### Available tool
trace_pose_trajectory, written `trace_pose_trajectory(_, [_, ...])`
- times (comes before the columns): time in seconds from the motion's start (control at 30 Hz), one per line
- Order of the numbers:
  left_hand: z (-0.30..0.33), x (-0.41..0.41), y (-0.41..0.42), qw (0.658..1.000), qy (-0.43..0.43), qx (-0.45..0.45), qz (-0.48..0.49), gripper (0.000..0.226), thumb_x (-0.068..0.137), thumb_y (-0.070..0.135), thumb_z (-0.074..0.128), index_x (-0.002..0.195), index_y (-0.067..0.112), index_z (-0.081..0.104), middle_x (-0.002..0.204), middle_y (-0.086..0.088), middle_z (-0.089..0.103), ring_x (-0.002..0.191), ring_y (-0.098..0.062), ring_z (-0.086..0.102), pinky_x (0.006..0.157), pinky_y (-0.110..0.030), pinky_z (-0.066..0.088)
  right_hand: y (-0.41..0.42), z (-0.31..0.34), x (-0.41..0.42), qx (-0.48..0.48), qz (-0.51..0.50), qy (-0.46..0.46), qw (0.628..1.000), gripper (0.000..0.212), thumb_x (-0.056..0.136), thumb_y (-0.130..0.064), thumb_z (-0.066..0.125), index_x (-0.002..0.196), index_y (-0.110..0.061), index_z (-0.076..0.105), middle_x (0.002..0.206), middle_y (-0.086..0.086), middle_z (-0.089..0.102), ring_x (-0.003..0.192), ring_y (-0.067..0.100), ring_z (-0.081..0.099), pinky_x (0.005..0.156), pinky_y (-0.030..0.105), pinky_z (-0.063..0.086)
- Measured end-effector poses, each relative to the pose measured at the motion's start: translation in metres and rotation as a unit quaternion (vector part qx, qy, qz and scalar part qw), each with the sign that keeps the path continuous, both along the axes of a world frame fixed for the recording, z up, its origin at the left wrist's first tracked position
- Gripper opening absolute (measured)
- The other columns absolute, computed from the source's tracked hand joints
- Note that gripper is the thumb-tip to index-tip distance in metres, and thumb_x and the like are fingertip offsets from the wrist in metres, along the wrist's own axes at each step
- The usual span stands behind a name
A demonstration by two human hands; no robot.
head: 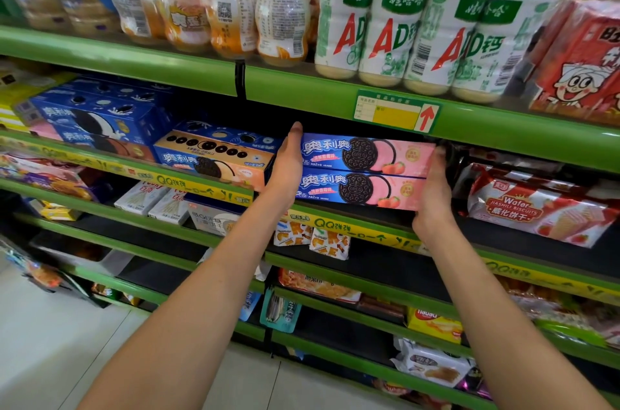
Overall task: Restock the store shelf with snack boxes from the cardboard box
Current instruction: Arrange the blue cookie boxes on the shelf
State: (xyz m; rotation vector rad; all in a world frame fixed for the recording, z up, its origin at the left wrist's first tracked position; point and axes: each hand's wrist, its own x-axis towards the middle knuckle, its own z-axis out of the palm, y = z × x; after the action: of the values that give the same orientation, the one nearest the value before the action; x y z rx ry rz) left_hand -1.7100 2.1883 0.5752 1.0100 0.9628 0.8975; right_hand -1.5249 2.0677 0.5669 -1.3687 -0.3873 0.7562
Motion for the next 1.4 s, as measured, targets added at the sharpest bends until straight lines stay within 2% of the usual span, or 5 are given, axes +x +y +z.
trace_pose_trajectory(0.43, [0.033,-0.001,-0.003,0.992,0.09,0.089,-0.014,0.108,0.055,0.086,0.035,0.145,0.028,0.044,0.144,-0.002,0.053,0.131,-0.027,0.05,0.111,-0.051,0.037,-0.004,0.004,0.011,-0.005,0.008,0.014,1.0,0.067,0.065,-0.079,0.053,0.105,-0.029,0.073,0.104,-0.002,0.076,0.094,0.02,0.073,0.093,0.045,0.055])
trace_pose_trajectory(0.67, [0.048,0.004,0.004,0.962,0.174,0.209,-0.037,0.042,0.106,0.03,0.029,0.141,0.014,0.046,0.142,-0.015,0.05,0.128,-0.032,0.046,0.089,-0.026,0.032,-0.007,0.009,0.021,-0.001,0.027,-0.017,0.999,0.066,0.057,-0.071,0.063,0.107,-0.028,0.07,0.102,-0.004,0.077,0.091,0.016,0.074,0.077,0.034,0.056])
trace_pose_trajectory(1.0, [0.034,-0.004,-0.008,0.892,0.336,0.278,-0.119,0.038,0.104,0.015,0.039,0.138,0.013,0.054,0.099,-0.012,0.066,0.036,0.0,0.041,0.034,-0.014,0.028,-0.004,0.0,0.046,-0.077,0.103,-0.089,0.988,0.051,0.068,-0.056,0.062,0.105,-0.021,0.067,0.084,-0.005,0.077,0.075,0.011,0.074,0.069,0.03,0.052])
trace_pose_trajectory(1.27, [0.026,-0.027,-0.029,0.749,0.486,0.391,-0.223,0.064,0.094,0.055,0.052,0.149,0.026,0.038,0.159,-0.004,0.029,0.146,-0.025,0.023,0.117,-0.045,0.024,-0.005,0.007,0.042,-0.126,0.168,-0.267,0.94,0.046,0.083,-0.048,0.065,0.128,-0.045,0.056,0.111,-0.015,0.061,0.074,-0.01,0.067,0.056,0.009,0.048])
trace_pose_trajectory(1.4, [0.011,-0.034,-0.034,0.713,0.491,0.42,-0.272,0.078,0.091,0.052,0.06,0.155,0.03,0.021,0.164,0.002,0.009,0.151,-0.022,-0.002,0.118,-0.052,0.014,-0.012,0.017,0.036,-0.197,0.263,-0.436,0.837,0.078,0.076,-0.061,0.072,0.143,-0.033,0.043,0.153,0.002,0.032,0.131,0.008,0.047,0.104,0.023,0.041])
